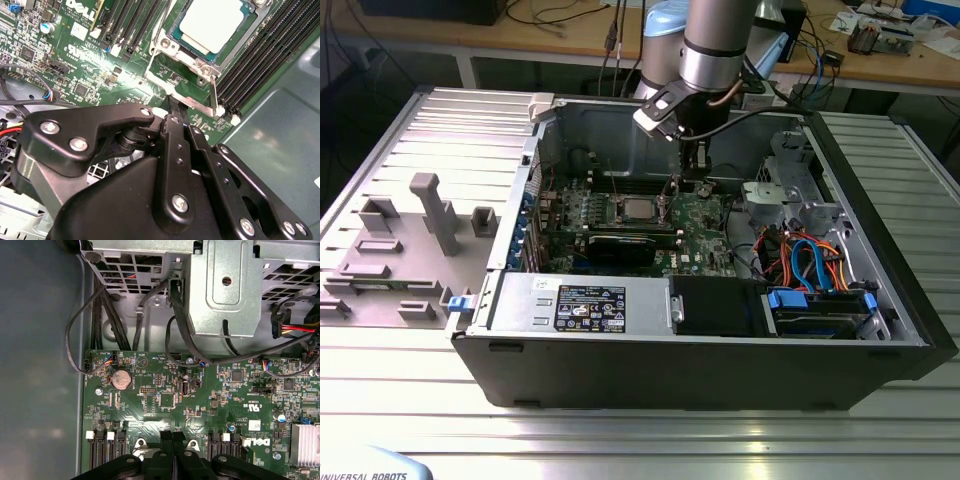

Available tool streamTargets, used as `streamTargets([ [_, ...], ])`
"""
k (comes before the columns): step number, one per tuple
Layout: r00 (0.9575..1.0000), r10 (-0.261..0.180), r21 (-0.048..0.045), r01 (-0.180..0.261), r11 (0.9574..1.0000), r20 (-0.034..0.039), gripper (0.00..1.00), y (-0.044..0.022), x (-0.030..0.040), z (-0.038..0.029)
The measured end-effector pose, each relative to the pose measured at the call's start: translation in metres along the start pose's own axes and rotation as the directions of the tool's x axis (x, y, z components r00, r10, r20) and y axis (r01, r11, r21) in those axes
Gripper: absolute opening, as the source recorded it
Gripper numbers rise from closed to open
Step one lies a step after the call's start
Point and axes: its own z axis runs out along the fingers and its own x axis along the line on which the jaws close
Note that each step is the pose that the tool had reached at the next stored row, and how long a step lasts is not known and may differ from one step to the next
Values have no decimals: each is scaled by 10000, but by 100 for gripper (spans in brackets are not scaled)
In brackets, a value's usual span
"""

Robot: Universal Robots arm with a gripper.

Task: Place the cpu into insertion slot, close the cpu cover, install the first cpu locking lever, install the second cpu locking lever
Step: 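Close the cpu cover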

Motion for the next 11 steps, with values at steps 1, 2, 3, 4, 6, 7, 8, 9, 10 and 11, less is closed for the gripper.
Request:
streamTargets([
  [1, 10000, 0, 1, 0, 10000, 0, 11, 0, 0, 0],
  [2, 10000, 0, 0, 0, 10000, 0, 11, -1, 0, 0],
  [3, 10000, 2, 0, -2, 10000, 0, 11, -3, 0, 0],
  [4, 10000, 1, 1, -1, 10000, -1, 11, -6, 0, 0],
  [6, 10000, 1, 0, -1, 10000, 0, 11, -12, 1, 0],
  [7, 10000, 1, 0, -1, 10000, 0, 11, -15, 1, 0],
  [8, 10000, 0, 1, 0, 10000, 0, 11, -16, 1, 0],
  [9, 10000, -1, 0, 1, 10000, 0, 11, -17, 1, 0],
  [10, 10000, -1, 0, 1, 10000, 0, 11, -18, 1, 0],
  [11, 10000, -1, 1, 1, 10000, -1, 11, -19, 1, 0],
])
